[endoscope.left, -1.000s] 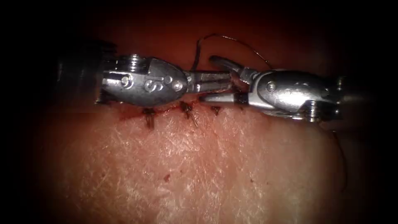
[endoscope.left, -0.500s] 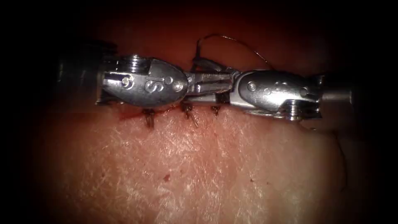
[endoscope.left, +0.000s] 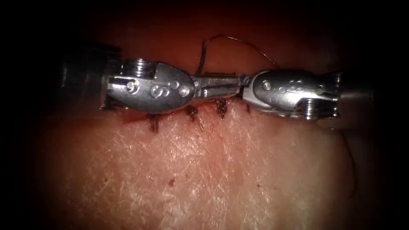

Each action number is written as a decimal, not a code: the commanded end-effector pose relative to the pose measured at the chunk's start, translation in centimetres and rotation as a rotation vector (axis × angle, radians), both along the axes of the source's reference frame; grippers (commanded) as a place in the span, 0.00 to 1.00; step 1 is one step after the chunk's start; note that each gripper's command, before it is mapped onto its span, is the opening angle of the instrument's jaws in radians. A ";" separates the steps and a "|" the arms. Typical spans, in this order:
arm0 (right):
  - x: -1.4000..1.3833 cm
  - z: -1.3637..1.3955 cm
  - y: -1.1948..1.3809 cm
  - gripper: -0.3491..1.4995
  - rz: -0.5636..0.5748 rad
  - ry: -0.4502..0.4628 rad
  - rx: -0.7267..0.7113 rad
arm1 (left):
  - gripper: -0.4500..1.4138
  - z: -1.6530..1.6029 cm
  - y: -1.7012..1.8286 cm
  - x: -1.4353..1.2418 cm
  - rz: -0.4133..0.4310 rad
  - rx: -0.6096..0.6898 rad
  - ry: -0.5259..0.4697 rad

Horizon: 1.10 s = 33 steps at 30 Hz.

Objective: Wound Closure

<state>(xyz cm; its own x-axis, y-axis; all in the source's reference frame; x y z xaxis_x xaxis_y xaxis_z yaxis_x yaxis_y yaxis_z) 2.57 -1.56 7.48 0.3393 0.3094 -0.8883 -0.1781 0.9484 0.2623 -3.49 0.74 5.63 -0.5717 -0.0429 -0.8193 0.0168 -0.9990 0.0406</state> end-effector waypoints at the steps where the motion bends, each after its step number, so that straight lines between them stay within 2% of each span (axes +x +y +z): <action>1: 0.05 0.01 -0.01 0.64 0.009 0.004 -0.001 | 0.00 0.06 0.01 -0.03 0.003 0.001 -0.003; 2: 0.03 -0.02 0.00 0.84 0.031 0.010 -0.010 | 0.00 0.05 0.02 -0.01 0.005 0.002 -0.004; 4: 0.01 -0.07 0.00 0.97 0.050 0.030 -0.017 | 0.00 0.03 0.06 0.07 0.005 0.004 -0.004; 5: -0.06 -0.15 -0.02 0.99 0.051 0.047 -0.017 | 0.00 0.00 0.11 0.18 0.001 0.003 0.003; 7: -0.15 -0.22 -0.07 0.99 0.049 0.051 -0.016 | 0.00 -0.05 0.18 0.33 -0.005 0.002 0.013; 10: -0.46 -0.39 -0.16 0.99 0.051 0.037 -0.013 | 0.00 -0.15 0.28 0.72 -0.032 -0.004 0.031; 11: -0.62 -0.45 -0.19 0.99 0.064 0.030 -0.016 | 0.00 -0.20 0.29 0.96 -0.050 -0.006 0.040; 15: -1.00 -0.60 -0.23 0.99 0.096 0.020 -0.017 | 0.00 -0.26 0.26 1.40 -0.074 -0.011 0.063; 16: -1.15 -0.67 -0.27 0.99 0.111 0.019 -0.017 | 0.00 -0.24 0.24 1.62 -0.087 -0.019 0.086; 23: -1.35 -0.80 -0.44 0.99 0.128 0.010 -0.020 | 0.00 0.02 0.19 2.14 -0.137 0.002 0.109; 26: -1.35 -0.83 -0.49 0.99 0.128 0.011 -0.020 | 0.00 0.21 0.11 2.21 -0.187 0.023 0.123; 29: -1.33 -0.84 -0.51 0.99 0.132 0.015 -0.022 | 0.20 0.41 0.04 2.21 -0.209 0.055 0.106; 30: -1.33 -0.84 -0.51 0.99 0.135 0.017 -0.023 | 0.34 0.47 0.04 2.21 -0.226 0.070 0.105; 31: -1.33 -0.84 -0.51 0.99 0.135 0.016 -0.024 | 0.40 0.52 0.04 2.22 -0.249 0.095 0.102; 33: -1.32 -0.84 -0.51 0.99 0.140 0.012 -0.025 | 0.68 0.64 0.05 2.25 -0.322 0.167 0.095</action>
